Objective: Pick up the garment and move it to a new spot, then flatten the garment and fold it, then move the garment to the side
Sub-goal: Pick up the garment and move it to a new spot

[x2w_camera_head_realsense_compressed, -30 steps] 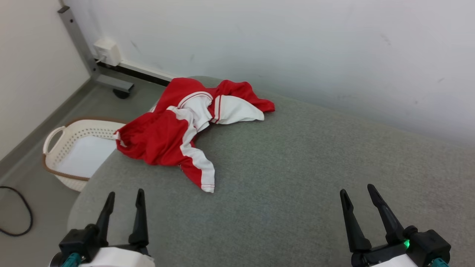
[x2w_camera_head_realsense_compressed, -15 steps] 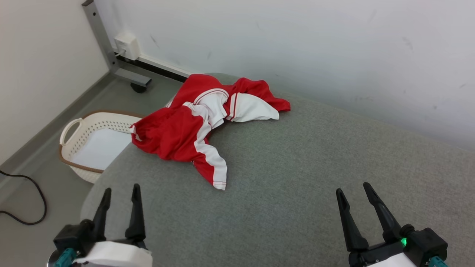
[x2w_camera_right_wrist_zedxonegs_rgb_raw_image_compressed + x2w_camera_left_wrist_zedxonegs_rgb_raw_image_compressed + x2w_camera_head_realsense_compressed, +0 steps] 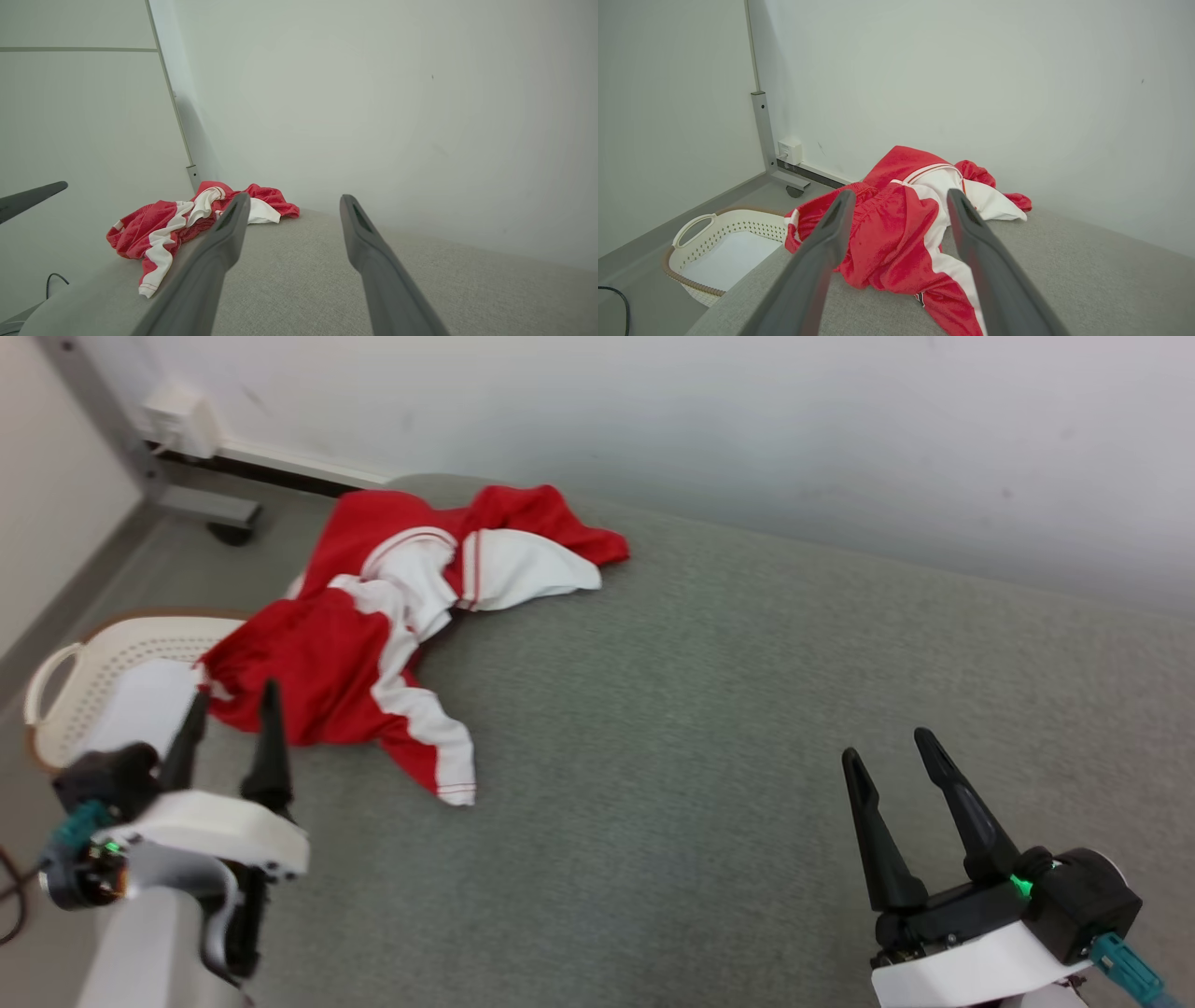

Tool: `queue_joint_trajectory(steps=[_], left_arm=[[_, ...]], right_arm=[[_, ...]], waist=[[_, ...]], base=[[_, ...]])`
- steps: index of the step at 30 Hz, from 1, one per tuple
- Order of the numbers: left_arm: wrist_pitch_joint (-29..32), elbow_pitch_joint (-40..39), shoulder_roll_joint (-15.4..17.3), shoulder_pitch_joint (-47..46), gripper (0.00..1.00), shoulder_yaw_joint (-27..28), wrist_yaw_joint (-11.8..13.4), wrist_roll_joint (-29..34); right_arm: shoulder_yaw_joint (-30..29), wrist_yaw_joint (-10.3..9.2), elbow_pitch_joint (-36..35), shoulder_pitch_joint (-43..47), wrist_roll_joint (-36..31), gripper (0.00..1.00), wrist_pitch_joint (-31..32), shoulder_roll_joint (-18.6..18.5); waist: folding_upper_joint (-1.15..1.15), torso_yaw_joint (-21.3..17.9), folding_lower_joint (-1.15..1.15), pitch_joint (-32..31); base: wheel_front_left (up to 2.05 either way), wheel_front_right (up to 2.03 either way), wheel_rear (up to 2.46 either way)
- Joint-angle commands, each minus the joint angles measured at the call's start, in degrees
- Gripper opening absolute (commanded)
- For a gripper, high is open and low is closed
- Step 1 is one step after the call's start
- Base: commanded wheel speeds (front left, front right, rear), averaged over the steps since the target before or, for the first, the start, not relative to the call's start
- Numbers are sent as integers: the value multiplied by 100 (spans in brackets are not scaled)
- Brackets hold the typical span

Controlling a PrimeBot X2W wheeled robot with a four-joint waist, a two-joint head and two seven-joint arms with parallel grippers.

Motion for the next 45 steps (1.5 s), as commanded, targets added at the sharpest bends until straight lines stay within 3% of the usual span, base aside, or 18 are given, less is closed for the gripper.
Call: queue_joint_trajectory(steps=[1,12,17,23,29,30,31,32,45], left_arm=[[54,84,80,-107,100,29,-7,-44],[450,1662,1017,-1011,100,546,27,-389],[597,2595,1297,-1176,100,592,121,-368],[1074,3734,1317,-1146,100,624,169,-548],[1035,4265,1251,-1242,98,524,77,-531],[973,4291,1262,-1262,49,520,69,-536],[910,4308,1291,-1288,18,504,52,-529],[841,4315,1322,-1313,0,485,34,-519],[1,4130,1560,-1530,0,62,-110,-369]], right_arm=[[-10,-10,-32,-91,50,100,5,-20],[26,-10,-146,-476,88,100,6,45],[-18,-10,-173,-555,80,100,6,71],[-67,-10,-201,-545,101,100,6,108],[-97,-10,-127,-496,74,100,6,106],[-89,-10,-113,-484,65,100,5,106],[-80,-10,-111,-470,59,100,5,105],[-75,-10,-112,-455,54,100,6,104],[-56,-10,70,4,177,100,6,120]], waist=[[0,-322,-1,250],[0,-1627,-1,875],[0,-2040,-1,1100],[0,-2316,-1,1148],[0,-2288,-1,1041],[0,-2268,-1,1003],[0,-2244,-1,969],[0,-2216,-1,931],[0,-1760,-1,-182]], base=[[0,0,0],[0,0,0],[0,0,0],[0,0,0],[0,0,0],[0,0,0],[0,0,0],[0,0,0],[0,0,0]])
